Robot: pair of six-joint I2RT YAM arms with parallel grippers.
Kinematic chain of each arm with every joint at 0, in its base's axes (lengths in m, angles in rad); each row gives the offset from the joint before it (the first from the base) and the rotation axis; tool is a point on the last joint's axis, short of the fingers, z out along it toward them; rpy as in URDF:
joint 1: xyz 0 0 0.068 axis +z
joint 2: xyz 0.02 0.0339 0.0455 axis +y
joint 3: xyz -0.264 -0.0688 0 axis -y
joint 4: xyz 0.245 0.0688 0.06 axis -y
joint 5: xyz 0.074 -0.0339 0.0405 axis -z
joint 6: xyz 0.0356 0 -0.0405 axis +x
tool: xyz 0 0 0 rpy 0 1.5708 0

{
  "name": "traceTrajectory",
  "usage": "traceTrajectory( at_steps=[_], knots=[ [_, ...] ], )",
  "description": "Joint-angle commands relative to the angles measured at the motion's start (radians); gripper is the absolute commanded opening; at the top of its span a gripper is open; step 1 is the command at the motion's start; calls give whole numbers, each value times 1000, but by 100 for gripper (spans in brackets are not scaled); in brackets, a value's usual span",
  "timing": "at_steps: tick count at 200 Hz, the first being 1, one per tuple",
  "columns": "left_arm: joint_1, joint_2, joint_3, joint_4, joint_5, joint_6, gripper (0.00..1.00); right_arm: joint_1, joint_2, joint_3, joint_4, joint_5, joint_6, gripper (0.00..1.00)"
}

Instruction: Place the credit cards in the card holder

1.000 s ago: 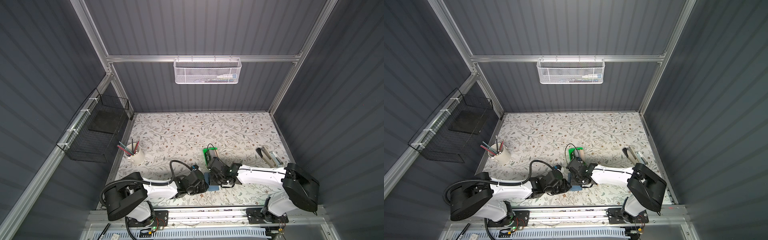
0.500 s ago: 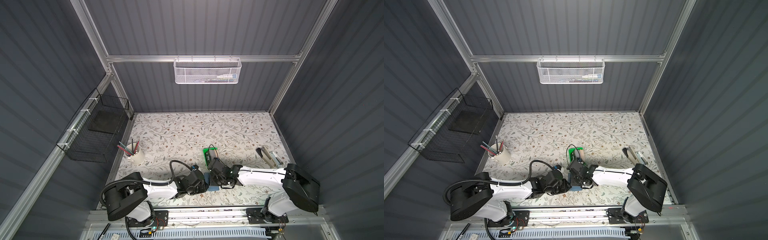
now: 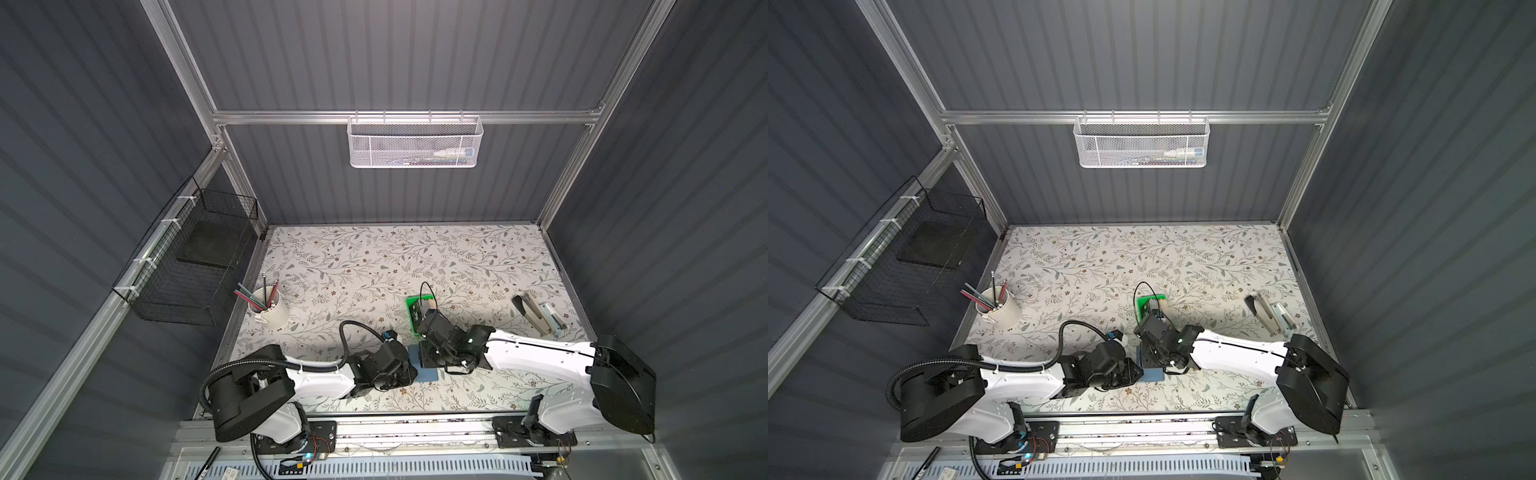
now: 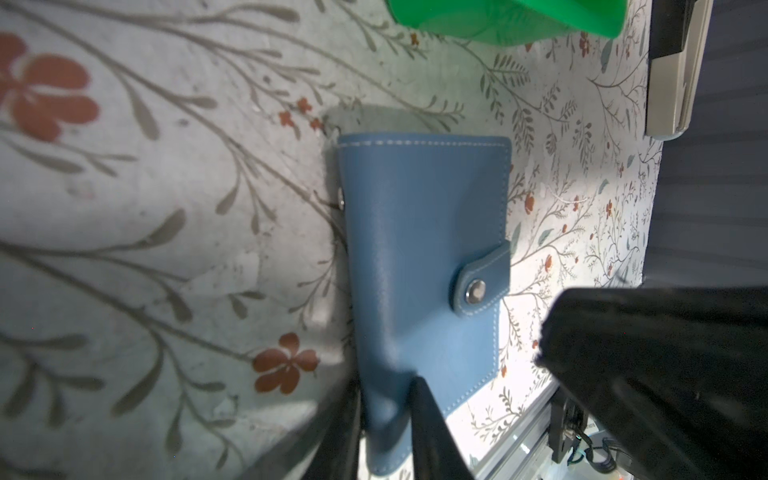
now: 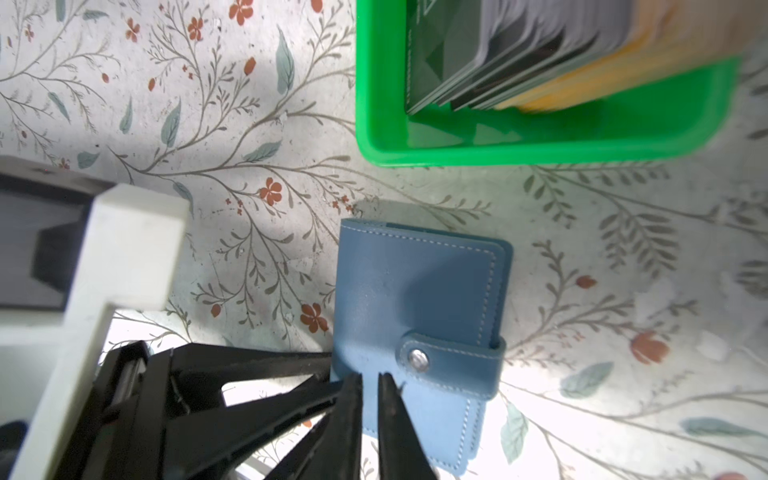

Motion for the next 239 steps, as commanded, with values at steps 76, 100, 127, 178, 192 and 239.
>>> traceTrajectory(
  at_steps=[76,100,127,178,192,239],
  knots=[
    [-8,-10,6,-77,-17,9,24,6,-194,-103,-97,113,-50,17],
    [-8,-18,20,-106,-19,18,25,6,-266,-142,-100,141,-52,19],
    [-8,-37,39,-157,-25,27,28,5,-330,-166,-117,156,-55,23],
    [-6,-86,73,-282,-46,53,36,6,-392,-211,-125,168,-60,37],
    [-6,-97,85,-311,-54,62,42,6,-412,-226,-122,168,-62,43],
    [24,-133,126,-421,-70,109,78,4,-484,-265,-124,175,-72,71]
  ],
)
